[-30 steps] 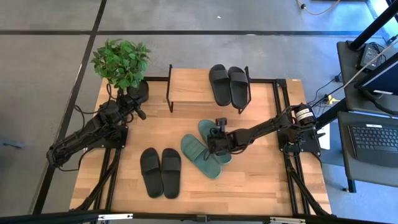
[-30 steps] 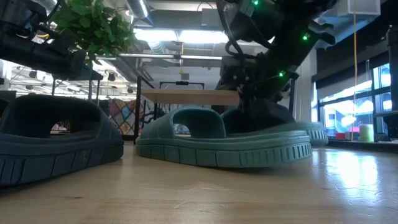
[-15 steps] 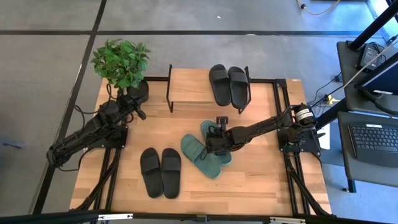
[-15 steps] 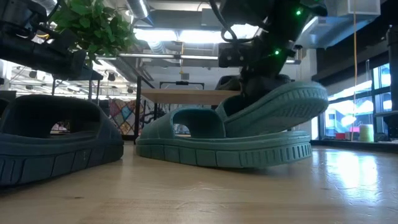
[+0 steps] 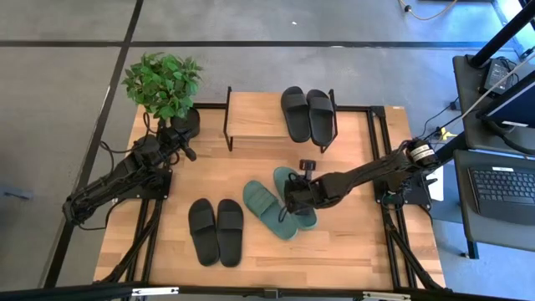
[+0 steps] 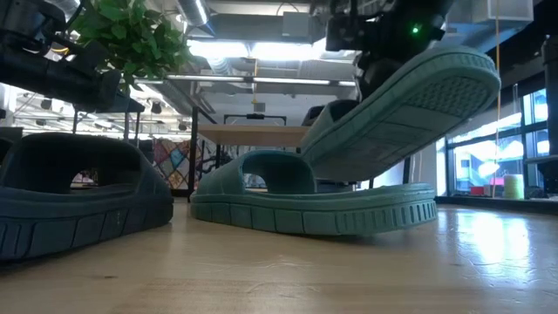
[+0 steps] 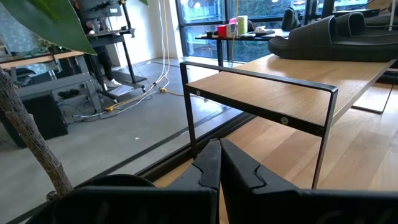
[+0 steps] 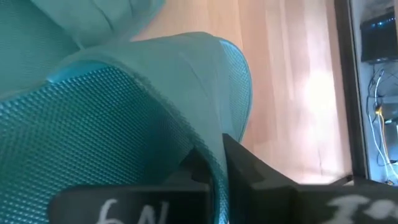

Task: Pick and place slides into the shelf
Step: Put the green slide under the shelf

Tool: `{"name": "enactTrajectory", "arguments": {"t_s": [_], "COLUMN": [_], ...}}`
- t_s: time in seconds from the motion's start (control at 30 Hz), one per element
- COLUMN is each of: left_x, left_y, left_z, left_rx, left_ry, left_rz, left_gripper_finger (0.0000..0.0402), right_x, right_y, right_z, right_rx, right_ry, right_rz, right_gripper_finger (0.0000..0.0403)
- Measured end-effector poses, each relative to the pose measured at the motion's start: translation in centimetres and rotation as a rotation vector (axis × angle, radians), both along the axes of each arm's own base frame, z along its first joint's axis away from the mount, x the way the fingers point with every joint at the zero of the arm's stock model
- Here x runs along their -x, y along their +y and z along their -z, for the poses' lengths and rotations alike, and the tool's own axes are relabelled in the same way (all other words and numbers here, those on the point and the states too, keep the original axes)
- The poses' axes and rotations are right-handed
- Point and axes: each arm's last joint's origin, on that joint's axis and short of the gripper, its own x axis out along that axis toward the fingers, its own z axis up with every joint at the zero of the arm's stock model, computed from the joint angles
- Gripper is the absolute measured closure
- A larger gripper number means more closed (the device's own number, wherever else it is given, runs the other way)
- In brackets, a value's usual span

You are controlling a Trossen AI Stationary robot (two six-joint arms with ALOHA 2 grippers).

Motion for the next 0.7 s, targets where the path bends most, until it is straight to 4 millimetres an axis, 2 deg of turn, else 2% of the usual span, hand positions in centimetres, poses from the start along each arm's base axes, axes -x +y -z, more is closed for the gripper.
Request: {"name": "enactTrajectory", "arguments": {"t_s": [0.17,0.37,0.7], "left_x": [0.0,0.0,0.0], "left_y": [0.0,0.0,0.0], "left_z": [0.0,0.0,0.0], "left_rx": [0.0,0.0,-0.001], "left_ry": [0.0,0.0,0.002], "left_rz": [0.0,0.0,0.0], "left_gripper_finger": [0.0401,0.0401,0.0401], "right_x": [-0.4,-0.6,0.6], "right_y": [-0.7,-2.8,-6.7], "right_z": [0.8,1.6,6.3], "right_rx": [0.035,0.137,0.153], "right_ry": [-0.005,-0.037,-0.062], "right_rz": [0.057,0.173,0.23], "right_gripper_finger": [0.039,0.039,0.039]}}
